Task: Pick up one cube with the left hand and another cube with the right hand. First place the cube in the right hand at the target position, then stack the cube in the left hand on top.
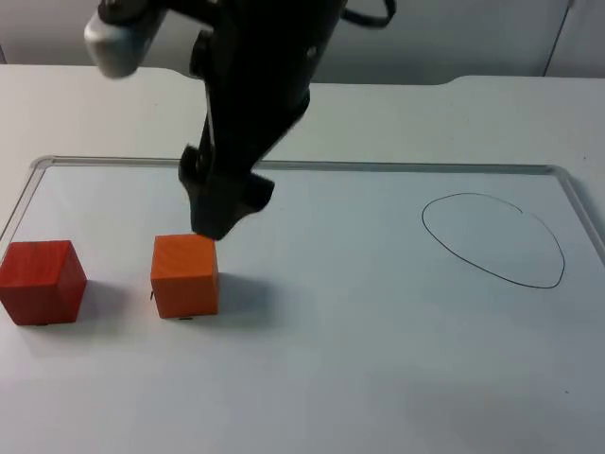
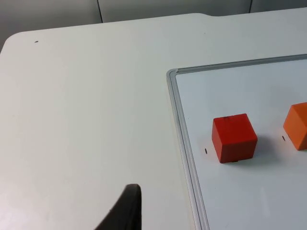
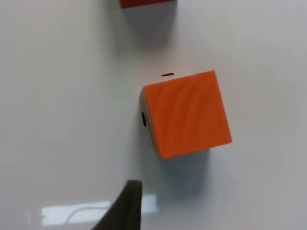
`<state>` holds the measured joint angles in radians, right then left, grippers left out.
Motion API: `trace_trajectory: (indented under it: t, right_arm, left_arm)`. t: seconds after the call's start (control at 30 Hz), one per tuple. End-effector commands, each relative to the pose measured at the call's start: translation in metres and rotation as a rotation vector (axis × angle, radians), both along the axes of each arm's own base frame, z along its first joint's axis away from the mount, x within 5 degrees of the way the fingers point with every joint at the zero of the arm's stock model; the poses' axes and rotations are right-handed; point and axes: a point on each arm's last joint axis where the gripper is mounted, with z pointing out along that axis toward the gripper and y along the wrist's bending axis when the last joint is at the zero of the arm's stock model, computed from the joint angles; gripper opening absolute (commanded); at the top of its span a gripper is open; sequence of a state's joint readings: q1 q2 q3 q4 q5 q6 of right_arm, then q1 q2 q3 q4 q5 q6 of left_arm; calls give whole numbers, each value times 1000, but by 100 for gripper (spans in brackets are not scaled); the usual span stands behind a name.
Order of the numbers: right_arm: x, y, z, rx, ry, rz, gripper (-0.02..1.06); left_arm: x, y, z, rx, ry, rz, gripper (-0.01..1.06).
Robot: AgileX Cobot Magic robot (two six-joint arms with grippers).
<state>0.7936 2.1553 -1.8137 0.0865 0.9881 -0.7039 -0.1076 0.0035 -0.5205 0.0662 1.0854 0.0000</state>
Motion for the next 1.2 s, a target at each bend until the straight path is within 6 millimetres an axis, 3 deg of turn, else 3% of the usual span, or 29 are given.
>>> trace_trajectory:
  t: [0.0,0.07,0.33,0.67,1.0,1.1,1.17]
  right_arm:
    - [3,6,-9,-1,-14,25,99]
    - [8,12,-25,-6,-3,35,99]
    - [12,27,-53,24,68,60,99]
    - [14,28,-85,-20,106,90,99]
    - [12,32,-94,6,131,102,93]
    - [13,32,-94,5,126,103,86]
    - [13,32,-94,8,119,102,68]
  left_arm:
    - [1,-1,-1,-10,-4,-6,105]
    - [1,-1,-1,-10,-4,-6,105]
    - [1,-1,-1,-10,-4,-6,105]
    - [1,-1,-1,-10,-4,-6,105]
    - [1,-1,-1,-10,-4,-6,105]
    - [1,-1,-1,-10,-4,-6,105]
    - [1,-1,-1,-10,-4,-6,105]
